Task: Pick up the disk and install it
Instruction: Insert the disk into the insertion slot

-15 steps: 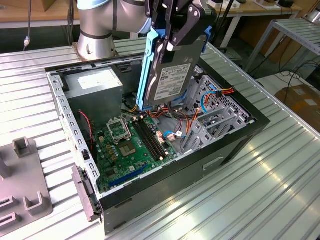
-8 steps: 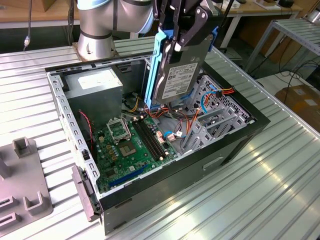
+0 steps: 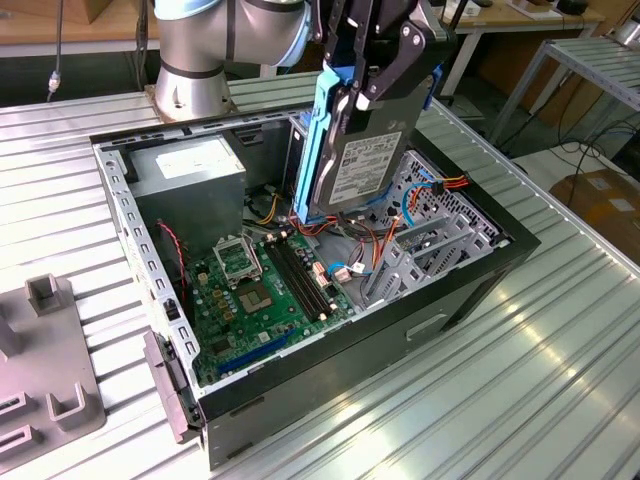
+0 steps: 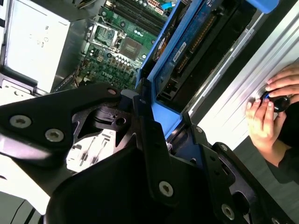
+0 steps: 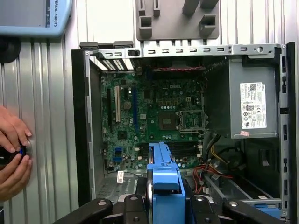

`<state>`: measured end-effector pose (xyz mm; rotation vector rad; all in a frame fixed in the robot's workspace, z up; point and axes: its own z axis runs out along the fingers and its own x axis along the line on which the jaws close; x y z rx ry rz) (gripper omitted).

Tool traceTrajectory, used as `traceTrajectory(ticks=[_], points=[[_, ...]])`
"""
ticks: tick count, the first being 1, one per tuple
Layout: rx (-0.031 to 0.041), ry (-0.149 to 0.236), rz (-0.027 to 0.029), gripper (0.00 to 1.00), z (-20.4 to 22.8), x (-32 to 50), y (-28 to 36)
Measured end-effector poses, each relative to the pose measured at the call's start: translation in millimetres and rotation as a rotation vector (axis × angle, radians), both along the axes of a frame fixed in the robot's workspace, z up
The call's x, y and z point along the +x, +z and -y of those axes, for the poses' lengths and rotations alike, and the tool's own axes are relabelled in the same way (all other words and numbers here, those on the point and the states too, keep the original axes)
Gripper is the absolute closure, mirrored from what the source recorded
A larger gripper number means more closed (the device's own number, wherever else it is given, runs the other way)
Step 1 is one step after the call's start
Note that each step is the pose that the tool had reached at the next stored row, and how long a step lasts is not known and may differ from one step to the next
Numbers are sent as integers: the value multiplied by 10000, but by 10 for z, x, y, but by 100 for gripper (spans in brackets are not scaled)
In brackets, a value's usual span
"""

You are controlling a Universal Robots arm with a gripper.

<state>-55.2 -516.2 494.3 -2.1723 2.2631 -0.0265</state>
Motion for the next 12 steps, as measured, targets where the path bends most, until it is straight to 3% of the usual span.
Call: traceTrajectory(ticks=[3,4,5,9,12], points=[[-1,-7,-3,63,29,41,-8],[-2,-12,-4,63,35,88,-11],[-21,-11,-5,63,39,204,-19],[-37,-11,-5,63,43,293,-33],[-45,-11,-4,63,102,317,-48]])
